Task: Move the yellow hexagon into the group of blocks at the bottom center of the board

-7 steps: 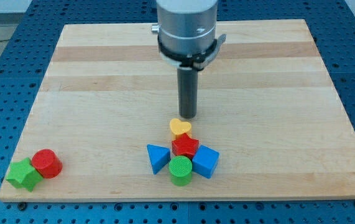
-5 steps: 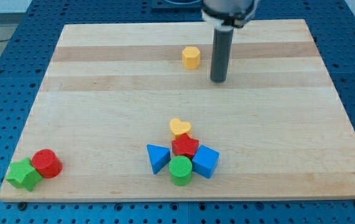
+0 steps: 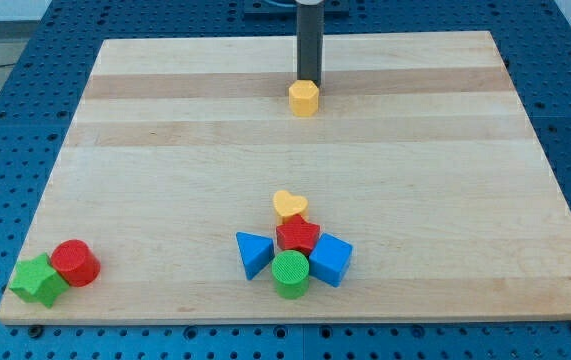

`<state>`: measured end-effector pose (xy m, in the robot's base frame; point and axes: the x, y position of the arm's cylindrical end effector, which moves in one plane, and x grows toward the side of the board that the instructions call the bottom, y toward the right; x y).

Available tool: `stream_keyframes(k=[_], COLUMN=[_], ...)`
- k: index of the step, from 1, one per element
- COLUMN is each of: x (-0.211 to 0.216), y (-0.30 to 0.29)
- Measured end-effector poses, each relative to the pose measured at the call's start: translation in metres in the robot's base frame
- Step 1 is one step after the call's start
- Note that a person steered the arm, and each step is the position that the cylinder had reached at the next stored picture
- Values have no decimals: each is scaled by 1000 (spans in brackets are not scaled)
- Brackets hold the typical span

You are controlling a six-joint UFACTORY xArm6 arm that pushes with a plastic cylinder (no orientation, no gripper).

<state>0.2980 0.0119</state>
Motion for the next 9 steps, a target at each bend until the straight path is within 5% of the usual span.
stream_keyframes(k=[5,9], x=[135,190], y=[-2,-1])
